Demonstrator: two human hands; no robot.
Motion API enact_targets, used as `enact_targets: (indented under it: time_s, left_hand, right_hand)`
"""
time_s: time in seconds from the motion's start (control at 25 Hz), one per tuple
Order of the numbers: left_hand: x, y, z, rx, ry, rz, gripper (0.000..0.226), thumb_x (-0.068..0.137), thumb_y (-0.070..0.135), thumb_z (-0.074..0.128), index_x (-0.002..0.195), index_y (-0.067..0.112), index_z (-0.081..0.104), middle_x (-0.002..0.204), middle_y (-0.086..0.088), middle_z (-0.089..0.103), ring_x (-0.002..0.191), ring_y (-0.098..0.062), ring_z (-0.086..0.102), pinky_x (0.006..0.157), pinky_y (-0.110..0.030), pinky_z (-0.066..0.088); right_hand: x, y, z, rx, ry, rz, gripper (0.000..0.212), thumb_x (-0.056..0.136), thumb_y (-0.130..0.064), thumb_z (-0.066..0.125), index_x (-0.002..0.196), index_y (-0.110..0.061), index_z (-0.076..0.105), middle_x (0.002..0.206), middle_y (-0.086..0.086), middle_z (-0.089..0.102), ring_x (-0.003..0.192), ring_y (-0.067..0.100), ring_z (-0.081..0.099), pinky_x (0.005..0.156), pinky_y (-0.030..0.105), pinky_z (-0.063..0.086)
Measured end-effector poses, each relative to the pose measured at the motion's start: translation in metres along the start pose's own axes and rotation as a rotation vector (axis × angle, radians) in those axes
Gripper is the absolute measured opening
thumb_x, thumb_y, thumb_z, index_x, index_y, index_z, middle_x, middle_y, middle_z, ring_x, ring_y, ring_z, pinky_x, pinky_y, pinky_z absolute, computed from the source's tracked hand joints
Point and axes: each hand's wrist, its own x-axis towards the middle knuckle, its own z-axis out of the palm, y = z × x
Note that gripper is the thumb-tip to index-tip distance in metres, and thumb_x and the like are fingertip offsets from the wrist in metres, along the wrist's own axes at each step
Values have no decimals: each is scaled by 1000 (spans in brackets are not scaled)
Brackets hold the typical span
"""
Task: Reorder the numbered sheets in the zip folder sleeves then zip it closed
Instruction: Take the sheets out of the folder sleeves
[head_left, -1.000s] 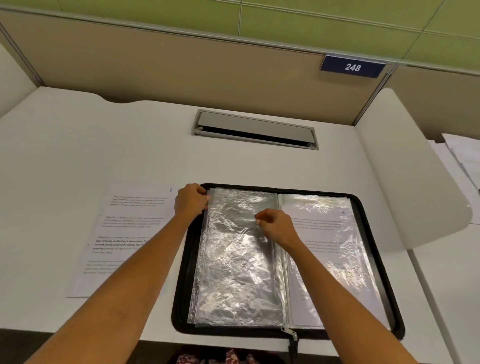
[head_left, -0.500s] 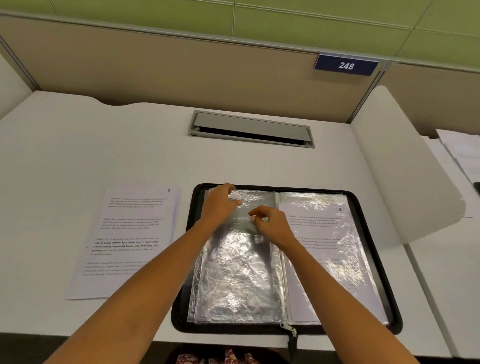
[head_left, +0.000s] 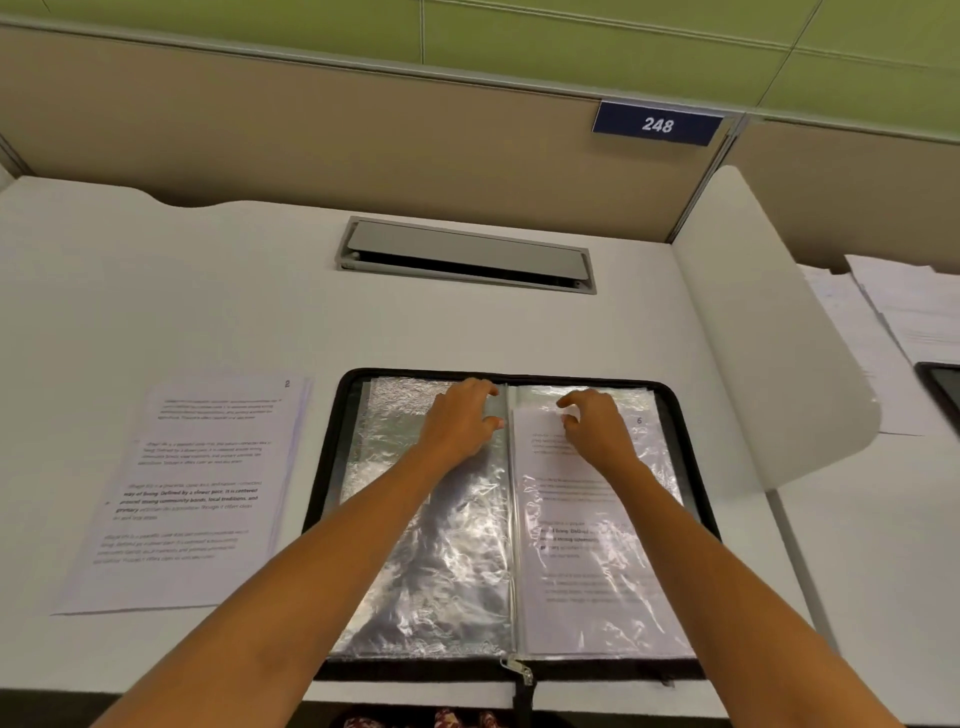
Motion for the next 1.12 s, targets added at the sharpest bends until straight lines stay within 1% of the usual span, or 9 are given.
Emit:
enact_targets:
  time_s: [0.08,0.2,0.32,0.4,0.56,0.72,0.84,0.96,1.12]
  left_hand:
    - [4,9,5,19,-17,14,49,86,30,71,129,15,54,131,-4,56,117,-24,54,98,-42,44]
    - [8,17,15,12,-81,17,58,83,32,74,135,18,51,133,-6,56,120,-27,54,101,-42,42]
    - [12,19,26,107,-167,45,70,83,38,72,144,22,40,155,-1,32,140,-24,32,113,-47,25]
    - [13,16,31,162,-201,33,78,83,45,69,149,24,33,160,0,18,146,-21,18,116,-48,15]
    - [13,7,35,254,-242,-43,91,79,58,67,152,24,23,162,-2,10,148,-22,10,116,-52,12]
    - [11,5,35,324,-233,-61,94,78,63,64,152,23,22,162,-3,10,147,-23,12,116,-50,13]
    - [14,12,35,309,-193,-82,89,80,62,63,150,22,25,160,-4,17,146,-25,17,115,-49,15]
    - [20,21,36,279,-127,-77,80,83,55,64,148,23,32,157,-4,25,143,-26,24,115,-48,18]
    - [28,37,39,298,-85,19,65,89,41,64,146,25,38,154,-3,33,141,-24,29,115,-45,21]
  right_hand:
    - [12,17,-9,-127,-19,2,33,92,-10,54,124,-13,61,132,12,53,124,29,45,95,41,45]
    - [24,38,-19,-307,-34,-18,32,91,-14,54,123,-13,59,125,12,56,118,31,46,90,42,44]
    - [31,50,-26,-399,-36,-50,34,91,-18,54,125,-14,56,123,12,56,116,31,47,89,41,43]
    - [36,54,-29,-447,-23,-79,38,91,-21,55,128,-14,54,123,12,55,116,31,46,89,41,42]
    - [45,55,-38,-422,63,-135,26,92,-20,53,117,-17,62,109,7,63,109,28,48,88,39,39]
    - [49,57,-42,-399,72,-218,16,93,-21,57,99,-16,70,96,4,68,101,24,50,85,36,37]
    - [48,60,-42,-356,81,-264,17,93,-19,57,102,-14,71,93,4,71,100,24,51,85,36,37]
    - [45,61,-45,-289,81,-307,16,92,-14,59,103,-13,71,89,5,71,99,24,51,87,36,37]
    - [39,61,-50,-261,43,-374,12,89,-17,62,96,-17,72,92,0,71,103,22,51,86,36,38]
